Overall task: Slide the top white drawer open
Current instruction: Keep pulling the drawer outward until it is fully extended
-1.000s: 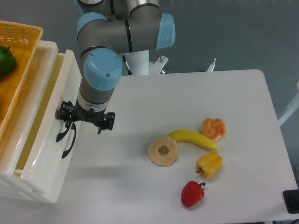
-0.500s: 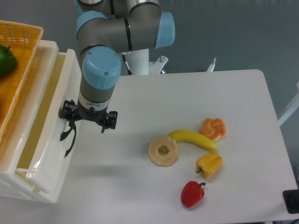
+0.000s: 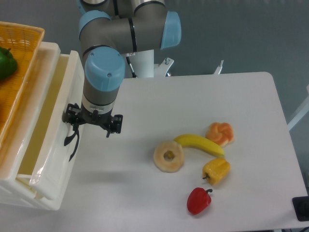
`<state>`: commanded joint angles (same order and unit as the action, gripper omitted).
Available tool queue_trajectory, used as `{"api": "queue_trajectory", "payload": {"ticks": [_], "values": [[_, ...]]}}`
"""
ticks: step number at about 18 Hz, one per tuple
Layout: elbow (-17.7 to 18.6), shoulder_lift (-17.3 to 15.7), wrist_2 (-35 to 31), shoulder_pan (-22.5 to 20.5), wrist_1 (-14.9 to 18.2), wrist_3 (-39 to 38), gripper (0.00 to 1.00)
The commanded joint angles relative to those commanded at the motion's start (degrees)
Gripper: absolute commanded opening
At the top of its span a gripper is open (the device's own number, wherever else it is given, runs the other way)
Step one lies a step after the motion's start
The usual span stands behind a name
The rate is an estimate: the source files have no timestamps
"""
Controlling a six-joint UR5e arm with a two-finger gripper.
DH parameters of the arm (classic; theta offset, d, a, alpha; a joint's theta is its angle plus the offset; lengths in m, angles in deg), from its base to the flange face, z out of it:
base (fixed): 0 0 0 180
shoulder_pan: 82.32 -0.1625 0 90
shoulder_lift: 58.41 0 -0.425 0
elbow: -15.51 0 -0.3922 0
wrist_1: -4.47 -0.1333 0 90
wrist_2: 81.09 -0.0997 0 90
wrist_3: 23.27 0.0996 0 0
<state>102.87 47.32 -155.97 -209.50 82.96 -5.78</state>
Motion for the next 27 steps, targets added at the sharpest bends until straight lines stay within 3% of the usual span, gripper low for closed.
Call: {"api": "queue_trajectory", "payload": {"ticks": [27], "values": [[-1.1,0.4,-1.1,-4.0,-0.2,4.7,1.0]]}}
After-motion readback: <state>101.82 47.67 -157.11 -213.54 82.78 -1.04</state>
